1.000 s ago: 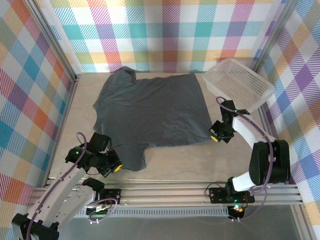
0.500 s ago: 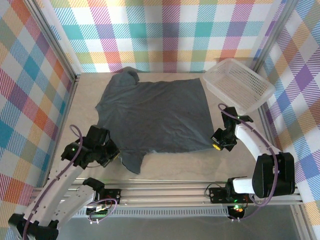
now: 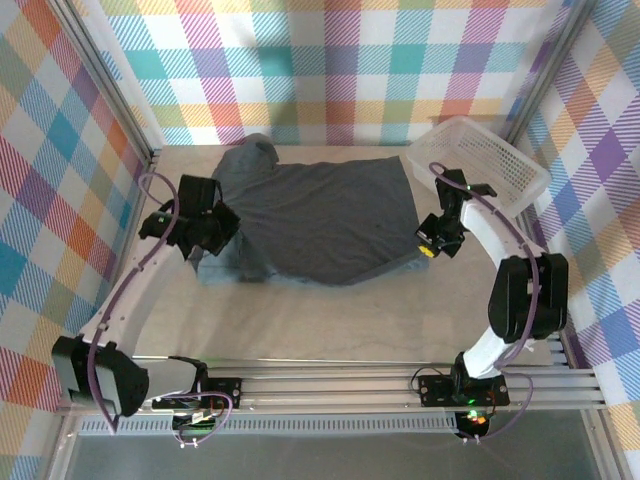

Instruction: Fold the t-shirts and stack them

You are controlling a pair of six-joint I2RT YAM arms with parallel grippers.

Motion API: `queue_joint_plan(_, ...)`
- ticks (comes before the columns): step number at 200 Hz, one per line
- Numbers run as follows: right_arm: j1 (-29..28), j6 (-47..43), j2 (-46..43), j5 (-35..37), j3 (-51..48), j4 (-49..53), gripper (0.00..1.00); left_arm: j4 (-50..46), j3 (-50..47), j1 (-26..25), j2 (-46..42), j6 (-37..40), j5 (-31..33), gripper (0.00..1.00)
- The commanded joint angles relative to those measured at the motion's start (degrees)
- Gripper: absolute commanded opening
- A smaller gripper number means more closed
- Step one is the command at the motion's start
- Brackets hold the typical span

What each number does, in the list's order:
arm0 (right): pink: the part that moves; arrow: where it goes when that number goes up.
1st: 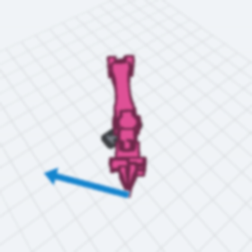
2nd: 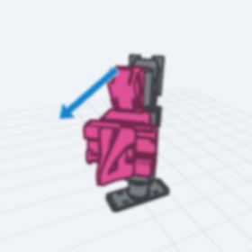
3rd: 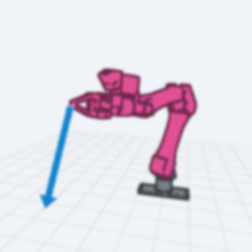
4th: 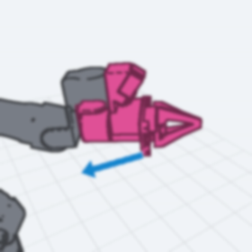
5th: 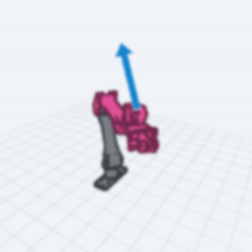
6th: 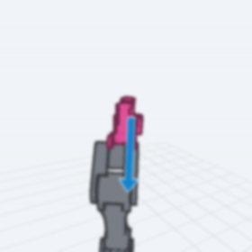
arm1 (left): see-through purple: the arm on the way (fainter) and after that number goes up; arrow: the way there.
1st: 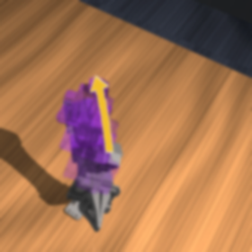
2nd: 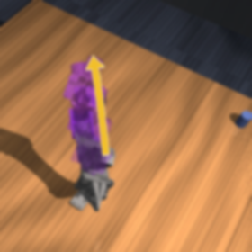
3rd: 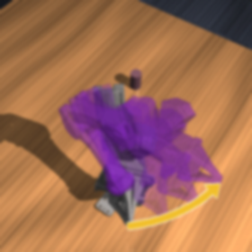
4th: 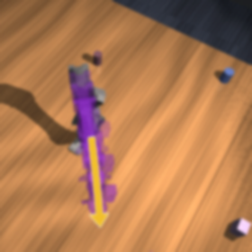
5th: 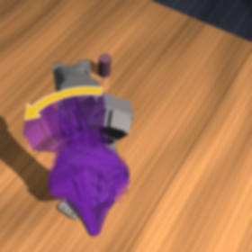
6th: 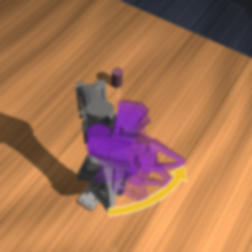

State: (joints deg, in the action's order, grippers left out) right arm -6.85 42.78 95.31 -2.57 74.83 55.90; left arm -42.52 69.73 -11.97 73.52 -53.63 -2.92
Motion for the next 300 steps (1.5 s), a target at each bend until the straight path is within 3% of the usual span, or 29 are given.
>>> queue_joint_plan(1, -0.1, -0.6, 3.1, 1.2, 5.3, 2.7, 0.0, 2.4, 3.6, 2.2, 2.9, 3.8, -1.4, 0.0)
queue_joint_plan(71, 0.3, -1.1, 12.7, 1.4, 15.7, 2.7, 0.0, 5.3, 8.3, 7.8, 9.7, 6.8, -2.6, 0.0)
queue_joint_plan(135, 0.9, -1.7, 18.3, 0.6, 21.5, 2.0, 0.0, 6.2, 14.0, 8.9, 16.9, 9.3, -3.2, 0.0)
queue_joint_plan(300, 1.1, -2.3, 28.5, 1.6, 34.6, 6.1, 0.0, 7.4, 18.4, 11.5, 25.6, 10.8, -2.2, 0.0)
